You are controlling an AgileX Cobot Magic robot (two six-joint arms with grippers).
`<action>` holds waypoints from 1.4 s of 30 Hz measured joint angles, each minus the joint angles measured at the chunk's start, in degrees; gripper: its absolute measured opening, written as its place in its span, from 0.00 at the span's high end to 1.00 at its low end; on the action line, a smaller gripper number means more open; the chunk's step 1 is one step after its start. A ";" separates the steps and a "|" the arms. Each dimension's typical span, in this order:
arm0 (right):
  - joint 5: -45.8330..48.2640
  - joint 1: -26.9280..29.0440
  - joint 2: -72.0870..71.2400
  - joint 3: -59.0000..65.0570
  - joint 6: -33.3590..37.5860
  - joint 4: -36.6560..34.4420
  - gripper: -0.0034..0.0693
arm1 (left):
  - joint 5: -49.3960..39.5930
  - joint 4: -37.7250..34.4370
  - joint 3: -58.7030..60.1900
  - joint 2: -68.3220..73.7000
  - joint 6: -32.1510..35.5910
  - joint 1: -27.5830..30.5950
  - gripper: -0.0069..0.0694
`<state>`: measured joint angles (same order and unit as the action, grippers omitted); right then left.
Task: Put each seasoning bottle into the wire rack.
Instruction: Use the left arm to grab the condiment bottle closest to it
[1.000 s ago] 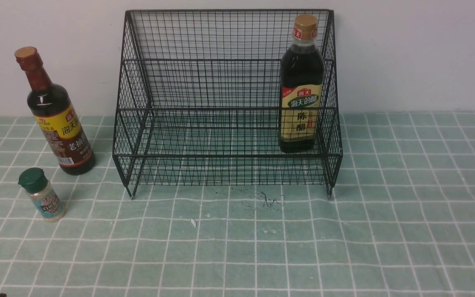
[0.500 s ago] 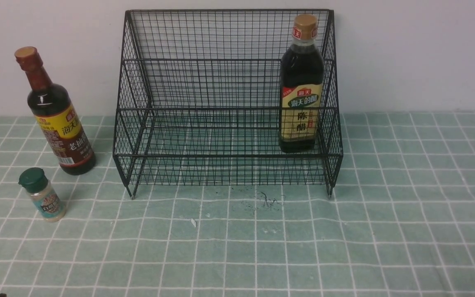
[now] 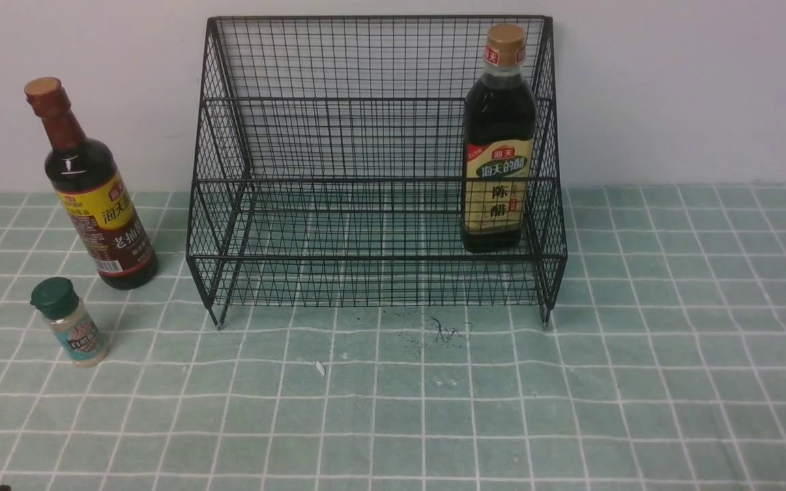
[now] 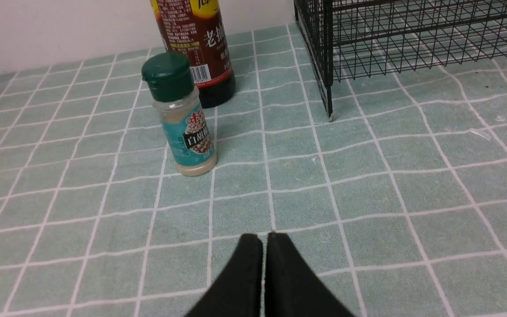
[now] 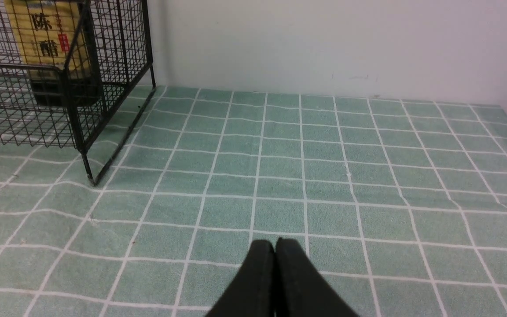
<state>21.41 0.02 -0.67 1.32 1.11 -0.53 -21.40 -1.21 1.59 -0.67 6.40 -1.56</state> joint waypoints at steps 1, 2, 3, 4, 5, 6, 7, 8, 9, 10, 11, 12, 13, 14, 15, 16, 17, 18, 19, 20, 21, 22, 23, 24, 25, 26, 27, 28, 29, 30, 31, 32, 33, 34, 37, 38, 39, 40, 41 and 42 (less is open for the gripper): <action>0.00 0.00 0.00 0.00 0.00 0.00 0.97 | 0.00 0.00 0.00 0.00 0.00 0.00 0.92; 0.00 0.00 0.00 0.00 0.05 0.00 0.97 | 0.00 0.00 0.00 0.00 0.00 0.00 0.92; 0.00 0.00 0.00 0.00 0.05 0.00 0.97 | 0.00 0.00 0.00 0.00 0.00 0.00 0.92; 0.00 0.00 0.00 0.00 0.05 0.00 0.97 | 0.00 0.00 0.00 0.00 0.00 0.00 0.92; 0.00 0.00 0.00 0.00 0.05 0.00 0.97 | 0.00 0.00 0.00 0.00 0.00 0.00 0.92; 0.00 0.00 0.00 0.00 0.05 0.00 0.97 | 0.00 0.00 0.00 0.00 0.00 0.00 0.92; 0.00 0.00 0.00 0.00 0.05 0.00 0.97 | 0.00 0.00 0.00 0.00 0.00 0.00 0.92; 0.00 0.00 0.00 0.00 0.05 0.00 0.97 | 0.00 0.00 0.00 0.00 0.00 0.00 0.92; 0.00 0.00 0.00 0.00 0.05 0.00 0.97 | 0.00 0.00 0.00 0.00 0.00 0.00 0.92; 0.00 0.00 0.00 0.00 0.05 0.00 0.97 | 0.00 0.00 0.00 0.00 0.00 0.00 0.92; 0.00 0.00 0.00 0.00 0.05 0.00 0.97 | 0.00 0.00 0.00 0.00 0.00 0.00 0.92; 0.00 0.00 0.00 0.00 0.05 0.00 0.97 | 0.00 0.00 0.00 0.00 0.00 0.00 0.92; 0.00 0.00 0.00 0.00 0.05 0.00 0.97 | 0.00 0.00 0.00 0.00 0.00 0.00 0.92; 0.00 0.00 0.00 0.00 0.05 0.00 0.97 | 0.00 0.00 0.00 0.00 0.00 0.00 0.92; 0.00 0.00 0.00 0.00 0.05 0.00 0.97 | 0.00 0.00 0.00 0.00 0.00 0.00 0.92; 0.00 0.00 0.00 0.00 0.05 0.00 0.97 | 0.00 0.00 0.00 0.00 0.00 0.00 0.92; 0.00 0.00 0.00 0.00 0.05 0.00 0.97 | 0.00 0.14 0.00 0.00 0.06 0.00 0.92; 0.00 0.00 0.00 0.00 0.05 0.00 0.97 | 0.00 0.76 0.00 0.00 0.21 0.00 0.92; 0.00 0.00 0.00 0.00 0.05 0.00 0.97 | 0.10 1.21 0.00 0.00 0.34 0.00 0.92; 0.00 0.00 0.00 0.00 0.05 0.00 0.97 | 0.29 1.55 0.00 0.00 0.35 0.00 0.92; 0.00 0.00 0.00 0.00 0.05 0.00 0.97 | 0.61 1.70 0.00 0.00 0.35 0.00 0.92; 0.00 0.00 0.00 0.00 0.05 0.00 0.97 | 2.28 0.74 0.04 0.00 -0.58 0.00 0.92; 0.00 0.00 0.00 0.00 0.05 0.00 0.97 | 2.53 0.47 0.06 0.00 -0.79 0.00 0.92; 0.00 0.00 0.00 0.00 0.05 0.00 0.97 | 4.91 -2.56 0.06 0.00 -2.65 0.00 0.92; 0.00 0.00 0.00 0.00 0.05 0.00 0.97 | 6.89 -5.55 0.06 0.00 -4.81 0.00 0.92; 0.00 0.00 0.00 0.00 0.05 0.00 0.97 | 8.87 -8.68 0.06 0.00 -6.40 0.00 0.92; 0.00 0.00 0.00 0.00 0.05 0.00 0.97 | 10.86 -11.75 0.06 0.00 -7.79 0.00 0.92; 0.00 0.00 0.00 0.00 0.05 0.00 0.97 | 10.86 -11.75 0.06 0.00 -8.04 0.00 0.92; 0.00 0.00 0.00 0.00 0.05 0.00 0.97 | 15.57 -17.03 0.06 0.00 -9.66 0.00 0.92; 0.00 0.00 0.00 0.00 0.05 0.00 0.97 | 15.57 -17.03 0.06 0.00 -9.78 0.00 0.92; 0.00 0.00 0.00 0.00 0.05 0.00 0.97 | 20.35 -20.87 0.06 0.00 -10.65 0.00 0.92; 0.00 0.00 0.00 0.00 0.05 0.00 0.97 | 22.95 -22.70 0.06 0.00 -11.20 0.00 0.92; 0.00 0.00 0.00 0.00 0.05 0.00 0.97 | 26.56 -24.87 0.06 0.00 -11.71 0.00 0.92; 0.00 0.00 0.00 0.00 0.05 0.00 0.97 | 29.81 -26.39 0.06 0.00 -12.05 0.00 0.92; 0.00 0.00 0.00 0.00 0.05 0.00 0.97 | 41.97 -29.74 -0.22 0.00 -12.72 0.00 0.92; 0.00 0.00 0.00 0.00 0.05 0.00 0.97 | 43.17 -29.97 -1.25 0.00 -12.72 0.00 0.92; 0.00 0.00 0.00 0.00 0.05 0.00 0.97 | 42.59 -29.63 -3.06 0.00 -12.66 0.00 0.92; 0.00 0.00 0.00 0.00 0.05 0.00 0.97 | 40.57 -28.96 -5.55 0.00 -12.18 0.00 0.92; 0.00 0.00 0.00 0.00 0.05 0.00 0.97 | 37.99 -27.60 -7.90 0.13 -11.52 0.00 0.92; 0.00 0.00 0.00 0.00 0.05 0.00 0.97 | 33.01 -25.80 -11.79 1.02 -10.29 0.00 0.92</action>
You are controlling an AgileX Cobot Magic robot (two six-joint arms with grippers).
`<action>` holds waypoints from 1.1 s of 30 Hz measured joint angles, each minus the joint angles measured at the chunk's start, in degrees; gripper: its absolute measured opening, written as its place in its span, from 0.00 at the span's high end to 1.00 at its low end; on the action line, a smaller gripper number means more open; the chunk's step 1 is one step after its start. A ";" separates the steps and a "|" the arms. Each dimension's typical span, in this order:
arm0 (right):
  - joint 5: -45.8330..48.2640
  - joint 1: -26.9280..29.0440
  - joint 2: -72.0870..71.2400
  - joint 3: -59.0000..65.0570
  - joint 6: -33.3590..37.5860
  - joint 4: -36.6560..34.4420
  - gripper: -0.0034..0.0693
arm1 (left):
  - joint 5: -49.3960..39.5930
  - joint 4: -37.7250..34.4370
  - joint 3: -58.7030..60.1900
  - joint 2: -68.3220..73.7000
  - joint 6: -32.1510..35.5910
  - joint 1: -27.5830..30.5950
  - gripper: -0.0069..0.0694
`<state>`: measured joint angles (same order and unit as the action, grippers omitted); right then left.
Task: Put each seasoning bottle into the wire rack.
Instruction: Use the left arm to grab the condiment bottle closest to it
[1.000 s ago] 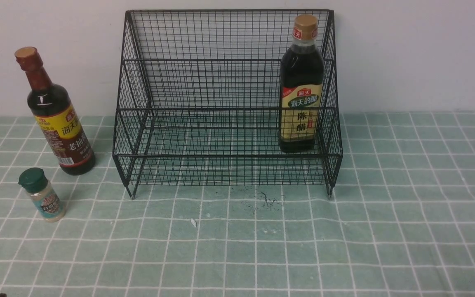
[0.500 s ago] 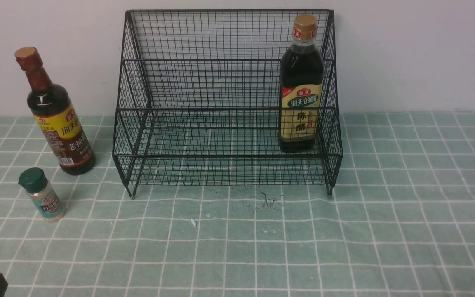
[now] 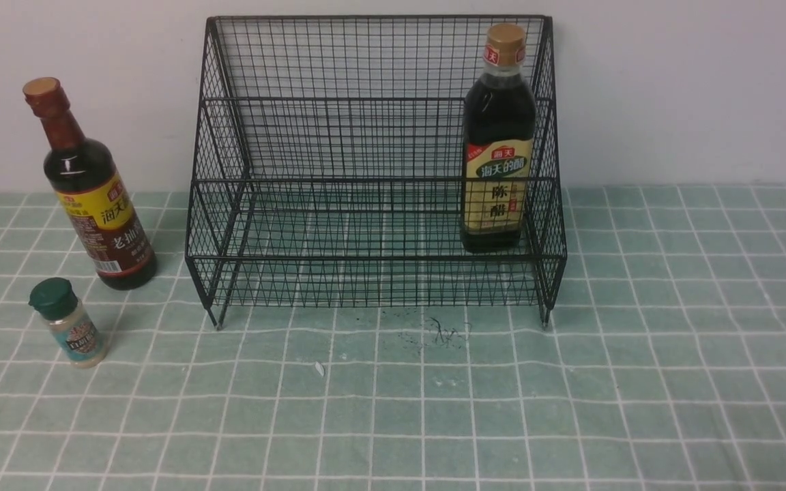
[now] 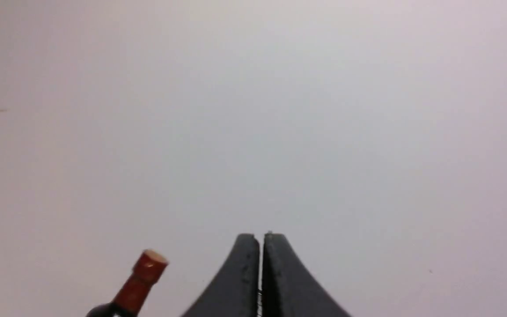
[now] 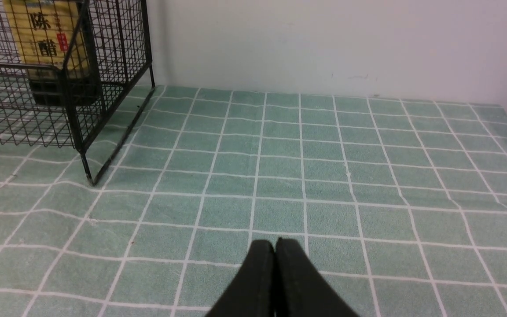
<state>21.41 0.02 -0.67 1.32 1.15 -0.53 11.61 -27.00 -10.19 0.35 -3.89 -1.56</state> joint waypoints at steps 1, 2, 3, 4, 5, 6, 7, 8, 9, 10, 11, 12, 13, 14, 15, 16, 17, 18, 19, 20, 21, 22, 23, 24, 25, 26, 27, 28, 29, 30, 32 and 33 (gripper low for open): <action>0.00 0.00 0.00 0.00 0.00 0.00 0.97 | -4.99 2.28 -3.36 1.60 1.19 0.00 0.92; 0.00 0.00 0.00 0.00 0.00 0.00 0.97 | -9.38 3.49 -5.99 3.48 1.87 0.00 0.92; 0.00 0.00 0.00 0.00 0.00 0.00 0.97 | -16.55 4.66 -9.85 7.14 2.48 0.00 0.92; 0.00 0.00 0.00 0.00 0.00 0.00 0.97 | -17.77 4.98 -10.48 7.85 2.48 0.00 0.92; 0.06 0.00 0.00 0.00 0.00 0.00 0.97 | -25.53 5.72 -14.84 13.35 2.83 0.00 0.92; 0.06 0.00 0.00 0.00 0.00 0.00 0.97 | -32.27 6.15 -17.82 17.82 2.96 0.00 0.92; 0.06 0.00 0.00 0.00 0.00 0.00 0.97 | -40.44 6.55 -20.62 22.52 3.11 0.00 0.92; 0.06 0.00 0.00 0.00 0.00 0.00 0.97 | -45.68 6.71 -23.18 27.30 3.24 0.00 0.92; 0.06 0.00 0.00 0.00 0.00 0.00 0.97 | -51.82 6.88 -24.96 31.10 3.51 0.00 0.92; 0.06 0.00 0.00 0.00 0.00 0.00 0.97 | -56.05 6.98 -26.51 34.81 3.89 0.00 0.92; 0.06 0.00 0.00 0.00 0.00 0.00 0.97 | -60.54 7.06 -28.12 39.23 4.51 0.00 0.92; 0.06 0.00 0.00 0.00 0.00 0.00 0.97 | -64.03 7.29 -29.41 43.40 5.56 0.00 0.92; 0.06 0.00 0.00 0.00 0.00 0.00 0.97 | -66.58 7.46 -30.60 48.00 7.21 0.00 0.92; 0.06 0.00 0.00 0.00 0.00 0.00 0.97 | -67.42 7.77 -31.28 50.72 8.31 0.00 0.92; 0.06 0.00 0.00 0.00 0.00 0.00 0.97 | -67.81 8.56 -32.38 54.33 9.93 0.00 0.92; 0.06 0.00 0.00 0.00 0.00 0.00 0.97 | -67.81 9.35 -33.23 56.44 10.69 0.00 0.92; 0.06 0.00 0.00 0.00 0.00 0.00 0.97 | -67.81 10.37 -34.17 58.36 11.21 0.00 0.92; 0.06 0.00 0.00 0.00 0.00 0.00 0.97 | -67.68 11.79 -35.47 60.49 11.45 0.00 0.92; 0.06 0.00 0.00 0.00 0.00 0.00 0.97 | -67.62 12.39 -36.03 61.29 11.45 0.00 0.92; 0.06 0.00 0.00 0.00 0.00 0.00 0.97 | -66.75 14.92 -38.92 64.83 10.35 0.49 0.92; 0.06 0.00 0.00 0.00 0.00 0.00 0.97 | -66.67 15.12 -39.22 65.16 10.08 0.79 0.92; 0.06 0.00 0.00 0.00 0.00 0.00 0.97 | -66.42 16.05 -41.81 67.90 8.00 2.74 0.91; 0.06 0.00 0.00 0.00 0.00 0.00 0.97 | -66.42 16.11 -42.16 68.25 7.80 2.74 0.91; 0.06 0.00 0.00 0.00 0.00 0.00 0.97 | -66.48 16.53 -44.85 71.06 6.76 5.50 0.90; 0.06 0.00 0.00 0.00 0.00 0.00 0.97 | -66.65 16.77 -46.11 72.43 6.76 7.26 0.89; 0.06 0.00 0.00 0.00 0.00 0.00 0.97 | -66.72 16.78 -46.70 73.10 6.76 7.60 0.89; 0.06 0.00 0.00 0.00 0.00 0.00 0.97 | -67.08 17.33 -48.45 75.23 7.04 9.91 0.89; 0.06 0.00 0.00 0.00 0.00 0.00 0.97 | -67.18 17.49 -49.44 76.60 7.50 10.76 0.89; 0.06 0.00 0.00 0.00 0.00 0.00 0.97 | -67.18 17.81 -50.40 78.01 8.59 11.62 0.89; 0.06 0.00 0.00 0.00 0.00 0.00 0.97 | -66.94 17.86 -50.84 78.78 9.56 11.85 0.89; 0.06 0.00 0.00 0.00 0.00 0.00 0.97 | -65.66 18.29 -51.41 80.18 12.26 11.87 0.88; 0.06 0.00 0.00 0.00 0.00 0.00 0.97 | -64.30 18.59 -51.54 80.84 13.74 11.87 0.87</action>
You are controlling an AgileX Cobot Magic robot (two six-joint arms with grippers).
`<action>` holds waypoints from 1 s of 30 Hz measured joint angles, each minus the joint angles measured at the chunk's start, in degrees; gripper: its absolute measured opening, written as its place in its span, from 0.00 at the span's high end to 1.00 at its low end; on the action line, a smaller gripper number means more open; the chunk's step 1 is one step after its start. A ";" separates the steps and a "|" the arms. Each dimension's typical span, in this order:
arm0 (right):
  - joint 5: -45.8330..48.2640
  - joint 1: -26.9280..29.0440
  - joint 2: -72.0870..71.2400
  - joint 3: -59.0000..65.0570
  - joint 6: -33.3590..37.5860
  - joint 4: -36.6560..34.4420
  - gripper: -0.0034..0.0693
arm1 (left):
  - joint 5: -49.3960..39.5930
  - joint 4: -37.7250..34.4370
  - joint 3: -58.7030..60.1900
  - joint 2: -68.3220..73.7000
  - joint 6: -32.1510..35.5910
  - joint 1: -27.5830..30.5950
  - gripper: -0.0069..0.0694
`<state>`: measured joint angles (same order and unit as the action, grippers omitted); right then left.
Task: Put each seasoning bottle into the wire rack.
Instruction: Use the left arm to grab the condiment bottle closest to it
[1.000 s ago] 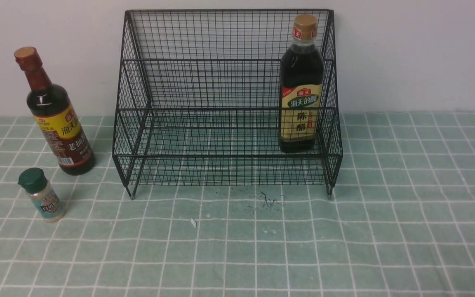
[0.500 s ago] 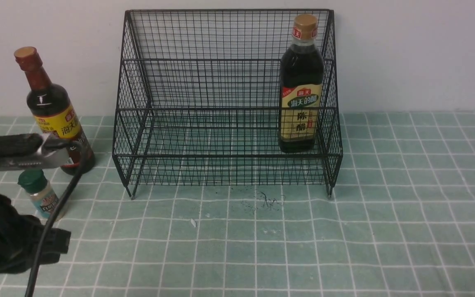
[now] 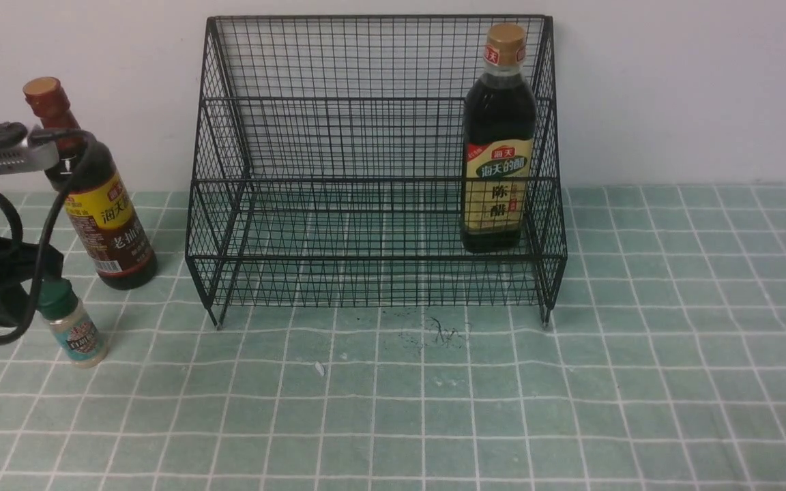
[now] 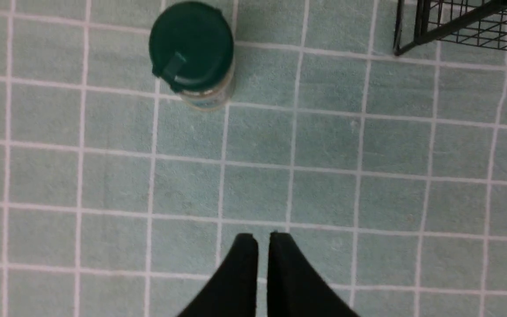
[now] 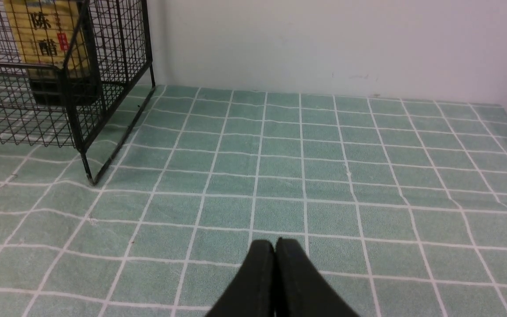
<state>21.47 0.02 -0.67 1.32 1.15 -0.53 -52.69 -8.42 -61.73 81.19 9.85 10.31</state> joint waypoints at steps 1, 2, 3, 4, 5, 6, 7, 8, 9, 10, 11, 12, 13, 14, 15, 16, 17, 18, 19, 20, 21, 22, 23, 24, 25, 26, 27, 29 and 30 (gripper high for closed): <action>0.00 0.00 0.00 0.00 0.00 0.00 0.97 | 1.25 0.23 -0.06 0.51 1.00 0.00 0.86; 0.00 0.00 0.00 0.00 0.00 0.00 0.97 | 2.90 0.61 -0.06 1.12 1.77 0.00 0.84; 0.00 0.00 0.00 0.00 0.00 0.00 0.97 | 4.31 0.97 -0.10 1.72 2.31 0.00 0.82; 0.00 0.00 0.00 0.00 0.00 0.00 0.97 | 5.96 1.39 -0.10 2.31 2.60 0.00 0.79; 0.00 0.00 0.00 0.00 0.00 0.00 0.97 | 7.66 1.69 -0.10 2.82 2.73 0.00 0.76; 0.00 0.00 0.00 0.00 0.00 0.00 0.97 | 9.32 1.81 -0.10 3.48 2.99 0.00 0.72; 0.00 0.00 0.00 0.00 0.00 0.00 0.97 | 10.84 1.89 -0.10 4.33 3.12 0.00 0.66; 0.00 0.00 0.00 0.00 0.00 0.00 0.97 | 12.13 1.89 -0.10 4.92 3.11 0.00 0.61; 0.00 0.00 0.00 0.00 0.00 0.00 0.97 | 13.39 1.89 -0.10 5.85 3.11 0.00 0.54; 0.00 0.00 0.00 0.00 0.00 0.00 0.97 | 14.10 1.89 -0.10 6.51 3.11 0.00 0.50; 0.00 0.00 0.00 0.00 0.00 0.00 0.97 | 14.77 1.95 -0.10 7.57 3.11 0.00 0.44; 0.00 0.00 0.00 0.00 0.00 0.00 0.97 | 15.54 2.14 -0.10 8.31 3.11 0.00 0.40; 0.00 0.00 0.00 0.00 0.00 0.00 0.97 | 16.13 2.43 -0.10 9.47 3.11 0.00 0.35; 0.00 0.00 0.00 0.00 0.00 0.00 0.97 | 16.40 2.59 -0.10 9.67 3.11 0.00 0.34; 0.00 0.00 0.00 0.00 0.00 0.00 0.97 | 17.39 3.35 -0.10 11.19 3.11 0.00 0.29; 0.00 0.00 0.00 0.00 0.00 0.00 0.97 | 17.83 3.73 -0.10 11.88 3.11 0.00 0.26; 0.00 0.00 0.00 0.00 0.00 0.00 0.97 | 18.26 3.99 -0.10 12.50 3.11 0.00 0.25; 0.00 0.00 0.00 0.00 0.00 0.00 0.97 | 18.75 4.25 -0.10 13.35 3.11 0.00 0.24; 0.00 0.00 0.00 0.00 0.00 0.00 0.97 | 18.93 4.35 -0.10 13.83 3.11 0.00 0.23; 0.00 0.00 0.00 0.00 0.00 0.00 0.97 | 19.08 4.40 -0.10 14.05 3.11 0.00 0.23; 0.00 0.00 0.00 0.00 0.00 0.00 0.97 | 19.37 4.46 -0.10 14.46 3.11 0.00 0.23; 0.00 0.00 0.00 0.00 0.00 0.00 0.97 | 20.03 4.56 -0.10 15.16 3.11 0.00 0.23; 0.00 0.00 0.00 0.00 0.00 0.00 0.97 | 20.21 4.56 -0.10 15.69 3.11 0.00 0.24; 0.00 0.00 0.00 0.00 0.00 0.00 0.97 | 20.21 4.56 -0.10 16.05 3.11 0.00 0.25; 0.00 0.00 0.00 0.00 0.00 0.00 0.97 | 20.21 4.56 -0.10 16.43 3.11 0.00 0.28; 0.00 0.00 0.00 0.00 0.00 0.00 0.97 | 20.21 4.56 -0.10 16.69 3.11 0.00 0.31; 0.00 0.00 0.00 0.00 0.00 0.00 0.97 | 20.21 4.56 -0.10 16.91 3.11 0.00 0.36; 0.00 0.00 0.00 0.00 0.00 0.00 0.97 | 19.96 4.29 -0.10 17.09 3.11 0.00 0.49; 0.00 0.00 0.00 0.00 0.00 0.00 0.97 | 19.42 3.90 -0.42 17.01 3.17 0.00 0.51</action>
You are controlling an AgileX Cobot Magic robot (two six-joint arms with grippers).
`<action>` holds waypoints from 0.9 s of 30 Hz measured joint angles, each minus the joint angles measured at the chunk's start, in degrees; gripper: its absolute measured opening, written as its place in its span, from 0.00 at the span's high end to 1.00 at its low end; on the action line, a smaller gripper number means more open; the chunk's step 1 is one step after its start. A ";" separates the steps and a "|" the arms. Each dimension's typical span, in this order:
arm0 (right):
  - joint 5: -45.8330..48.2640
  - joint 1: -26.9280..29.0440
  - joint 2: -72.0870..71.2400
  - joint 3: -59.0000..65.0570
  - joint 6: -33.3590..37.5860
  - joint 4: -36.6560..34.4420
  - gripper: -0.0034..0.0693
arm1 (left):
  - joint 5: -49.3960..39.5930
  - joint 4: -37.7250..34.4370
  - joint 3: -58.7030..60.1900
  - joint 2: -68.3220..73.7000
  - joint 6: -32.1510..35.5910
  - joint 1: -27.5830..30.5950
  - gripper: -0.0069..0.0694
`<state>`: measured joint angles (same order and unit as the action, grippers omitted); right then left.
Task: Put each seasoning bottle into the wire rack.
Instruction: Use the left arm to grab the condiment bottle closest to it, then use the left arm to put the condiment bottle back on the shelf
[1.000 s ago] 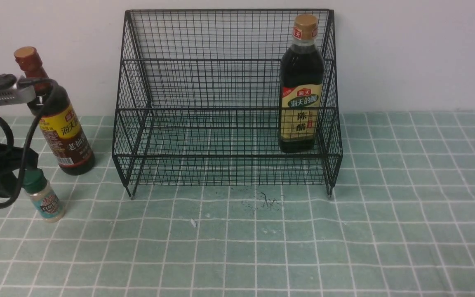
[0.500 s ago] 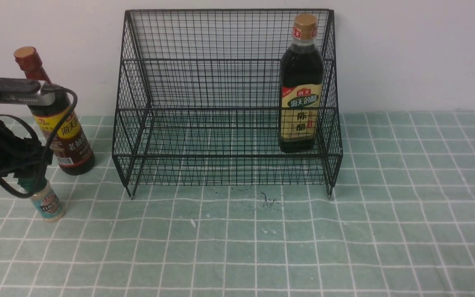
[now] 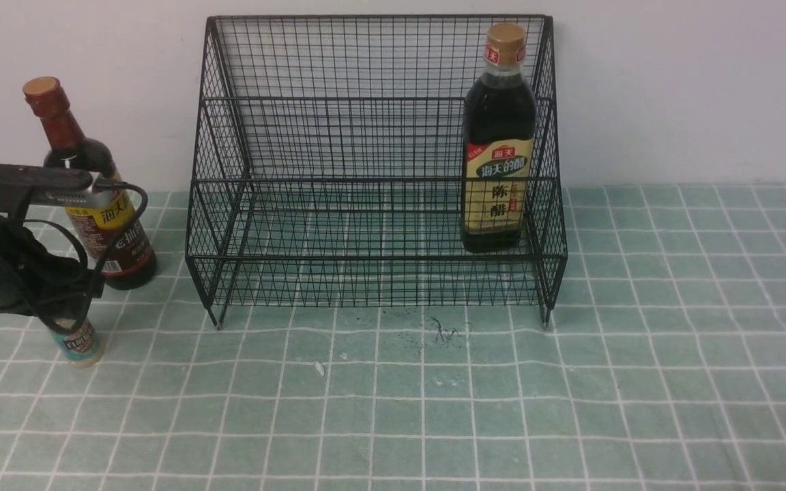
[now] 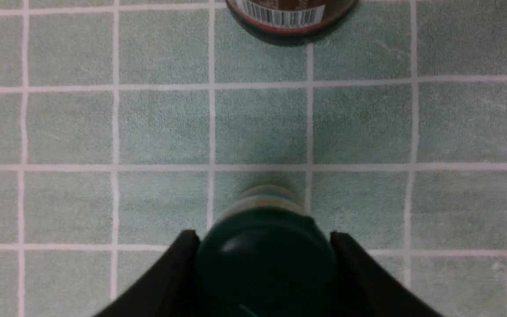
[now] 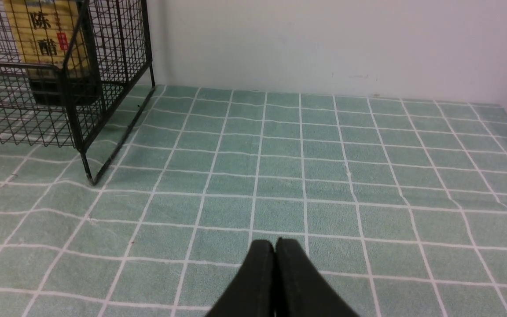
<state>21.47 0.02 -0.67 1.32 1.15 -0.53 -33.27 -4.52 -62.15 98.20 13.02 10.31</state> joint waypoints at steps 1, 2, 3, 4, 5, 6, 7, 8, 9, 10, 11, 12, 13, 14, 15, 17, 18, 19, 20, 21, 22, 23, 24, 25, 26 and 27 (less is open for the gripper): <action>0.00 0.00 0.00 0.00 0.00 0.00 0.97 | -0.15 0.00 -0.09 0.00 0.00 0.00 0.51; 0.00 0.00 0.00 0.00 0.00 0.00 0.97 | -1.46 0.07 -0.43 -0.06 0.00 0.00 0.51; 0.05 0.00 0.00 0.00 0.00 0.00 0.97 | -2.79 0.13 -0.69 -0.23 0.00 0.00 0.51; 0.05 0.00 0.00 0.00 0.00 0.00 0.97 | -5.16 0.33 -1.03 -0.75 0.00 0.00 0.51; 0.05 0.00 0.00 0.00 0.00 0.00 0.97 | -5.56 0.33 -1.09 -0.87 0.00 0.00 0.51; 0.05 0.00 0.00 0.00 0.00 0.00 0.97 | -8.85 0.51 -1.88 -2.11 0.00 0.00 0.51; 0.05 0.00 0.00 0.00 0.00 0.00 0.97 | -10.46 0.51 -2.43 -2.89 0.00 0.00 0.51; 0.05 0.00 0.00 0.00 0.00 0.00 0.97 | -12.56 0.34 -3.46 -4.22 0.00 0.00 0.51; 0.05 0.00 0.00 0.00 0.00 0.00 0.97 | -13.38 0.12 -3.66 -4.47 0.00 0.00 0.51; 0.05 0.00 0.00 0.00 0.00 0.00 0.97 | -16.51 -1.14 -5.28 -6.61 0.05 0.00 0.51; 0.05 0.00 0.00 0.00 0.00 0.00 0.97 | -18.27 -2.09 -6.30 -8.06 0.36 0.00 0.51; 0.05 0.00 0.00 0.00 0.00 0.00 0.97 | -19.78 -3.13 -7.26 -9.56 0.73 -0.13 0.51; 0.05 0.00 0.00 0.00 0.00 0.00 0.97 | -20.97 -3.87 -8.08 -11.11 1.31 -0.51 0.51; 0.05 0.00 0.00 0.00 0.00 0.00 0.97 | -21.95 -4.43 -8.76 -12.66 2.23 -1.23 0.51; 0.05 0.00 0.00 0.00 0.00 0.00 0.97 | -22.45 -4.93 -9.16 -13.85 2.85 -2.36 0.51; 0.05 0.00 0.00 0.00 0.00 0.00 0.97 | -22.92 -6.21 -9.89 -16.46 4.00 -5.58 0.51; 0.05 0.00 0.00 0.00 0.00 0.00 0.97 | -22.84 -6.64 -10.16 -17.24 4.54 -7.16 0.51; 0.05 0.00 0.00 0.00 0.00 0.00 0.97 | -22.47 -6.99 -10.49 -18.08 5.01 -9.23 0.51; 0.05 0.00 0.00 0.00 0.00 0.00 0.97 | -21.71 -7.27 -10.75 -18.33 5.26 -10.92 0.51; 0.05 0.00 0.00 0.00 0.00 0.00 0.97 | -20.76 -7.59 -11.25 -18.35 5.49 -13.39 0.51; 0.05 0.00 0.00 0.00 0.00 0.00 0.97 | -19.81 -7.75 -11.50 -18.19 5.54 -14.92 0.51; 0.05 0.00 0.00 0.00 0.00 0.00 0.97 | -18.93 -7.87 -11.95 -17.89 5.69 -16.31 0.51; 0.05 0.00 0.00 0.00 0.00 0.00 0.97 | -17.63 -7.87 -12.75 -17.11 5.69 -18.15 0.51; 0.05 0.00 0.00 0.00 0.00 0.00 0.97 | -16.90 -7.87 -13.38 -16.45 5.80 -18.97 0.51; 0.05 0.00 0.00 0.00 0.00 0.00 0.97 | -15.90 -7.91 -14.24 -15.45 6.06 -20.38 0.51; 0.05 0.00 0.00 0.00 0.00 0.00 0.97 | -15.11 -7.91 -14.97 -14.56 6.47 -21.19 0.51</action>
<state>21.52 0.02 -0.67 1.32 1.15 -0.53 -48.38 -12.43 -77.13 83.65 19.49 -10.87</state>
